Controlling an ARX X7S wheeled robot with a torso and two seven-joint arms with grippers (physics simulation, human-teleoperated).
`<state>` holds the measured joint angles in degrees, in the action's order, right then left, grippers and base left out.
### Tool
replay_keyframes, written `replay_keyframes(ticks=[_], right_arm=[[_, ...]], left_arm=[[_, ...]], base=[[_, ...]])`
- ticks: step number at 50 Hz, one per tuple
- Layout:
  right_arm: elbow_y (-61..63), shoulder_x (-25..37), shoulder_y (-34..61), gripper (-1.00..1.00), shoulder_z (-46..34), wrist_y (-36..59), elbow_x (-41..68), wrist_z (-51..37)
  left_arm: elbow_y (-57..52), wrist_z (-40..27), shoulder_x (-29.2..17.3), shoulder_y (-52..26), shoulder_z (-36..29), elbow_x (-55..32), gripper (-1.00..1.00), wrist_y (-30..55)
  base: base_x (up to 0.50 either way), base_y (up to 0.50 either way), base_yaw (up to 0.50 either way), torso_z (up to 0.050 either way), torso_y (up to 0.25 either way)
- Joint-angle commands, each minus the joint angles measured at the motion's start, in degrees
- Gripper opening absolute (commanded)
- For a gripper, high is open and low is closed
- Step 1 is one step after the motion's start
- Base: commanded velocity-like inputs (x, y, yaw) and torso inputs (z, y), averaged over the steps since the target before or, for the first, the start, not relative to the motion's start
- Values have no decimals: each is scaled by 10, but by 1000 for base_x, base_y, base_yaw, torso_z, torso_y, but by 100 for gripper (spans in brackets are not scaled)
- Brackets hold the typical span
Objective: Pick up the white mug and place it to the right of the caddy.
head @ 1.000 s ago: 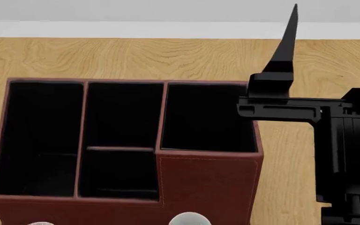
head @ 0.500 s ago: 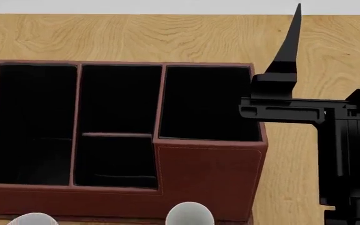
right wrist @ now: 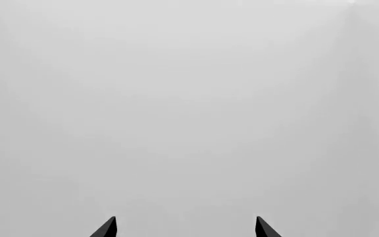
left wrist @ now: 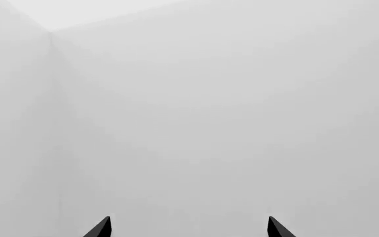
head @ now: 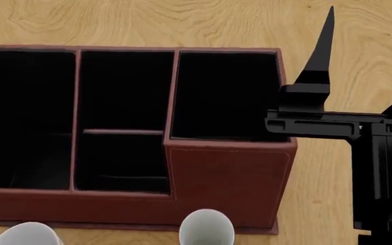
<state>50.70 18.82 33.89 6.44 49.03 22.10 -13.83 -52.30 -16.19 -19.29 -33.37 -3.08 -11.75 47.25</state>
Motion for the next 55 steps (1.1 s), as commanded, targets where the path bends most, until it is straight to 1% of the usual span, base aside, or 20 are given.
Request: replay_keyframes(ticks=[1, 34, 44, 46, 55], right_arm=[[1, 2, -1, 100, 0, 0, 5, -2], [0, 8, -11, 100, 4, -8, 15, -8], [7, 12, -10, 100, 8, -1, 21, -12], [10, 3, -8, 100, 26, 6, 39, -13], [20, 7, -7, 100, 36, 14, 51, -17]], left_arm=[[-2, -3, -3, -2, -3, -2, 100, 3], [-2, -12, -6, 0, -8, -5, 100, -1], [-3, -13, -3, 3, 2, -15, 100, -4], [-5, -14, -3, 3, 2, -15, 100, -4], [-19, -19, -2, 2, 5, -22, 100, 8]], base=[[0, 0, 0, 0, -94], [-1, 0, 0, 0, -93], [0, 0, 0, 0, 0], [0, 0, 0, 0, 0], [0, 0, 0, 0, 0]])
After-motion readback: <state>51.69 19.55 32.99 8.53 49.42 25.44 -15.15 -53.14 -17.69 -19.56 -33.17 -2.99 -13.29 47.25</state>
